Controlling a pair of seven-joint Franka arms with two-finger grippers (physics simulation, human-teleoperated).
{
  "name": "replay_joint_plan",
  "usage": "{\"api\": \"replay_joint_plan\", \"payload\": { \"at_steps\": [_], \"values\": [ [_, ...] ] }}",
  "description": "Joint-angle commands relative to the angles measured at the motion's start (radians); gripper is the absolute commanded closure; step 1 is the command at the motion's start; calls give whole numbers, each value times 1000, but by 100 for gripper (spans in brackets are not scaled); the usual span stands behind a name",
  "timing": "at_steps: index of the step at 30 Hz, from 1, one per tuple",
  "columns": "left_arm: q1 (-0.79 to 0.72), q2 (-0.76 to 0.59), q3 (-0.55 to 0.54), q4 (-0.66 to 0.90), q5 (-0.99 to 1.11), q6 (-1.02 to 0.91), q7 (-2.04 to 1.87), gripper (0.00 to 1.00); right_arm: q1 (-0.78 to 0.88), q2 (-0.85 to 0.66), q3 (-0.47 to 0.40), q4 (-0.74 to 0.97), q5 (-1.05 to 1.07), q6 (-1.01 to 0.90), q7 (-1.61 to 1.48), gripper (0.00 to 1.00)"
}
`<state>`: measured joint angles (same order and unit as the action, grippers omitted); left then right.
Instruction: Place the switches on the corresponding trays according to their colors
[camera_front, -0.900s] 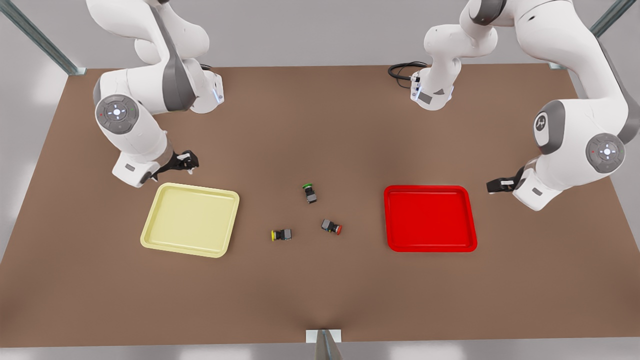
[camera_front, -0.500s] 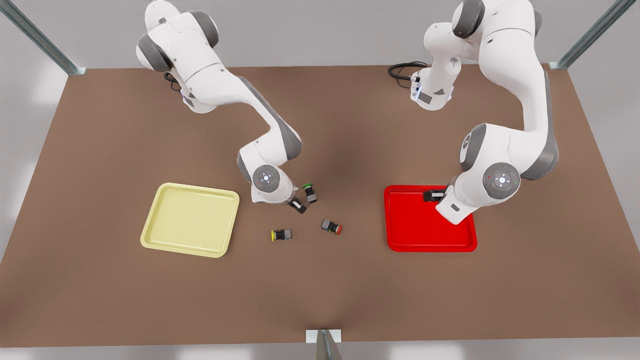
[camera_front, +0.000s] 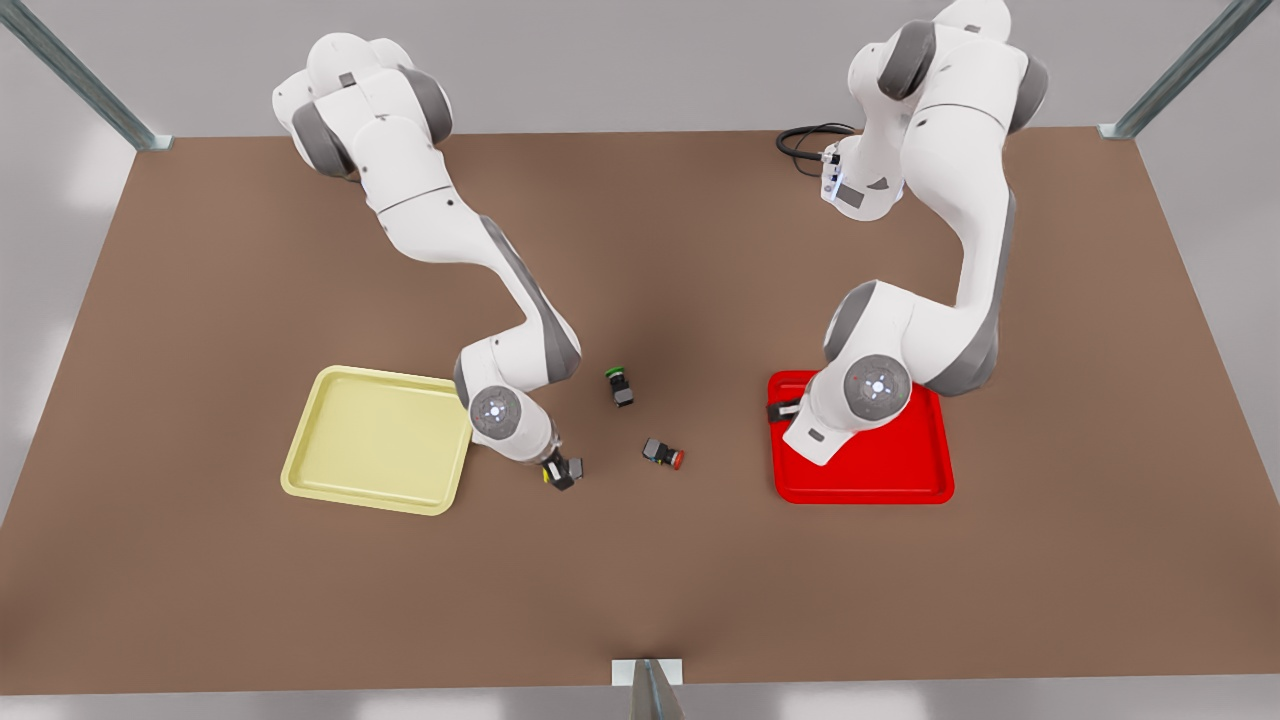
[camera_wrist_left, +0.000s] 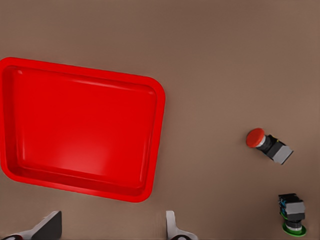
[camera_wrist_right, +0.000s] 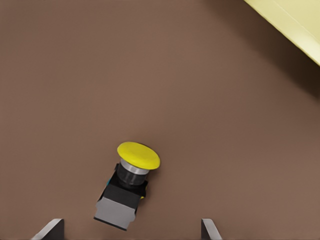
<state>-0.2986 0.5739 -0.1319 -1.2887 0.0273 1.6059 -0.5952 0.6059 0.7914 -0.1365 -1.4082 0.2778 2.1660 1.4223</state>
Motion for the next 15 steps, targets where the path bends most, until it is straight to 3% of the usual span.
{"api": "replay_joint_plan", "payload": {
  "at_steps": [1,11,15],
  "values": [
    [-10,6,-2,6,2,0,-37,0,0,2,0,2,1,0,1,0],
    [-157,132,5,39,5,144,-460,0,17,58,-23,14,89,58,17,0],
    [-177,158,3,28,-1,152,-431,0,55,89,-57,12,181,101,20,0]
  ]
}}
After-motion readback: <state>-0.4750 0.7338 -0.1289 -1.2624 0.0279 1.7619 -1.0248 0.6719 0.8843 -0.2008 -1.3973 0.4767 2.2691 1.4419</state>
